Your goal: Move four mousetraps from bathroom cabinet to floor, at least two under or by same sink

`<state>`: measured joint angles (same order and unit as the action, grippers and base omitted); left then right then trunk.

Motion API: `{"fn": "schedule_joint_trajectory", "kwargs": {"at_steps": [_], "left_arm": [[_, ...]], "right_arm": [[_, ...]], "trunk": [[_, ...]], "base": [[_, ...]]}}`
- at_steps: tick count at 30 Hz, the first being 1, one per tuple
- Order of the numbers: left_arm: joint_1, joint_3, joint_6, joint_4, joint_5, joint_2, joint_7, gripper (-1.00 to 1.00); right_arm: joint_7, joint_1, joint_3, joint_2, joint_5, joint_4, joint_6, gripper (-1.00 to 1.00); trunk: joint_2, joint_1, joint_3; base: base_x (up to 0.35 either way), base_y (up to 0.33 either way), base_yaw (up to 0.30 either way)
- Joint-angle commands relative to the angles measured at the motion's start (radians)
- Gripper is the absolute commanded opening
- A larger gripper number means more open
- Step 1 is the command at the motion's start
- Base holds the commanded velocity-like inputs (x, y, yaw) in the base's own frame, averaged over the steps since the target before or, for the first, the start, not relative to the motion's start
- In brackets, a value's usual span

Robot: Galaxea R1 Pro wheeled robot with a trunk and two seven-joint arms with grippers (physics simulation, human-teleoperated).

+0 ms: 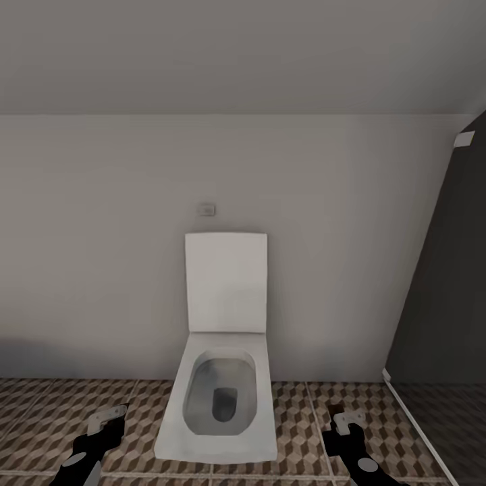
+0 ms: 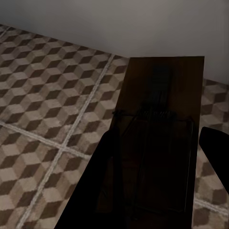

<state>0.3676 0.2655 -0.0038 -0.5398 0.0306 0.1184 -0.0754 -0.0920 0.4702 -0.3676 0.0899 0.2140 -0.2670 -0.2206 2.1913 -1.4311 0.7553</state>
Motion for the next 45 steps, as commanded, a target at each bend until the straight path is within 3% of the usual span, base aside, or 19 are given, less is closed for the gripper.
{"fn": "schedule_joint_trajectory", "kwargs": {"at_steps": [1, 38, 45], "left_arm": [[0.001, 0.000, -0.001, 0.000, 0.003, 0.000, -0.002, -1.00], [0.001, 0.000, -0.002, 0.000, 0.002, -0.002, -0.005, -1.00], [0.001, -0.001, 0.000, 0.000, 0.002, -0.002, -0.004, -1.00]], "right_arm": [[-0.002, 0.001, -0.008, 0.001, 0.010, 0.000, -0.003, -1.00], [-0.002, 0.001, -0.006, 0.001, 0.015, 0.000, -0.005, -1.00], [-0.004, 0.001, 0.003, 0.007, 0.022, -0.001, -0.015, -1.00]], "trunk": [[0.008, -0.004, 0.004], [0.267, -0.146, 0.120], [0.267, -0.146, 0.120]], "base": [[0.139, 0.000, 0.000], [0.015, 0.047, 0.000], [0.000, 0.000, 0.000]]}}
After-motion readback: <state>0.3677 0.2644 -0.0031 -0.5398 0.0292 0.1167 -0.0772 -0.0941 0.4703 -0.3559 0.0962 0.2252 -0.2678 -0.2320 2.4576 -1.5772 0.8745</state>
